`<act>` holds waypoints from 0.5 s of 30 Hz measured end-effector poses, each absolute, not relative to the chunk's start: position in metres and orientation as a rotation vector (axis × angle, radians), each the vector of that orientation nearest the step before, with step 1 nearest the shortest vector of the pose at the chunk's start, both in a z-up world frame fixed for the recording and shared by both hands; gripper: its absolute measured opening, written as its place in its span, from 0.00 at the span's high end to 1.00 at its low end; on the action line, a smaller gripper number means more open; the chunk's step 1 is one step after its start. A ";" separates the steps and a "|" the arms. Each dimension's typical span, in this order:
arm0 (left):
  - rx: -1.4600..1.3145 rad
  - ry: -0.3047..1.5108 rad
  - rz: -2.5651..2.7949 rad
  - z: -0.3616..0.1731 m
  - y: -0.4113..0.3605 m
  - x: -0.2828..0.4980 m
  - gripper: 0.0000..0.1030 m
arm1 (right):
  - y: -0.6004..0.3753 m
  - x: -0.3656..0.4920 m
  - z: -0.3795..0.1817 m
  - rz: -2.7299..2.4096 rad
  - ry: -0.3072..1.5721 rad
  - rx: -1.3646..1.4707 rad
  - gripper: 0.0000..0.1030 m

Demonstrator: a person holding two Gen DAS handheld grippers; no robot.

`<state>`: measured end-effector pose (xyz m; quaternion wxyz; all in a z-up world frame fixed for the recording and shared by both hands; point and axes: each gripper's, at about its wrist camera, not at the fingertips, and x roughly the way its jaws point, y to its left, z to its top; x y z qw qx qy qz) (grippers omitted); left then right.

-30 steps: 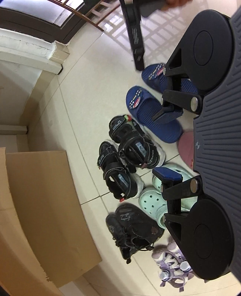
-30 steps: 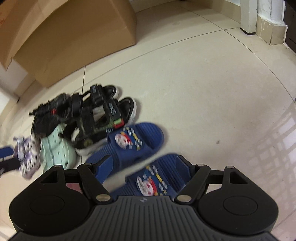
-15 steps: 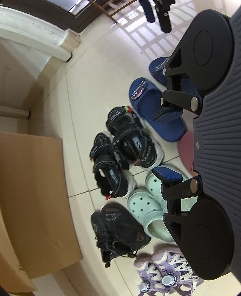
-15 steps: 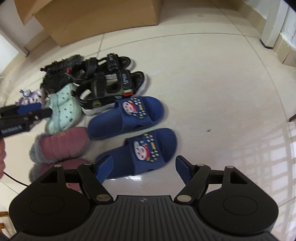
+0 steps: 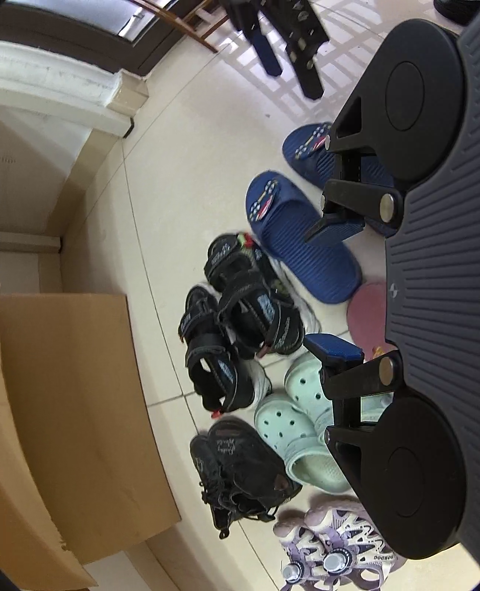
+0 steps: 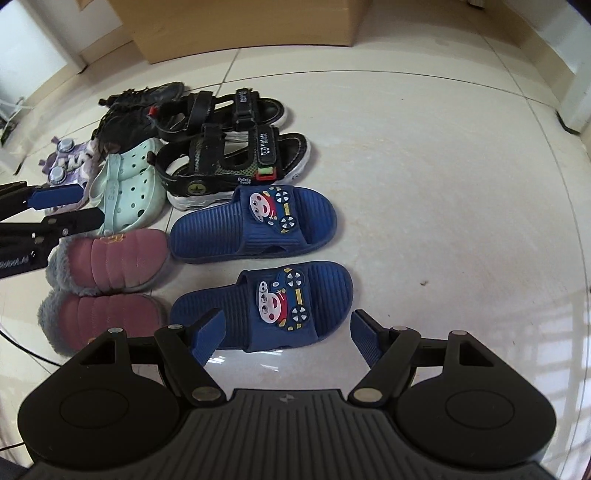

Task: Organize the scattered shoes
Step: 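Move both tools over the navy slides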

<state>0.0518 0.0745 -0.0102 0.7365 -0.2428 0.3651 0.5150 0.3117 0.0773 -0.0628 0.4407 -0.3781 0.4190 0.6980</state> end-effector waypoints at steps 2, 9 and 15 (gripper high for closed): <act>-0.511 0.813 1.147 -0.013 0.065 0.061 0.46 | 0.078 0.314 -0.068 1.758 1.035 -0.938 0.22; -0.475 0.859 1.135 -0.023 0.045 0.084 0.46 | 0.074 0.327 -0.079 1.807 1.037 -0.921 0.22; -0.444 0.898 1.125 -0.031 0.029 0.105 0.46 | 0.062 0.340 -0.072 1.813 1.007 -0.907 0.22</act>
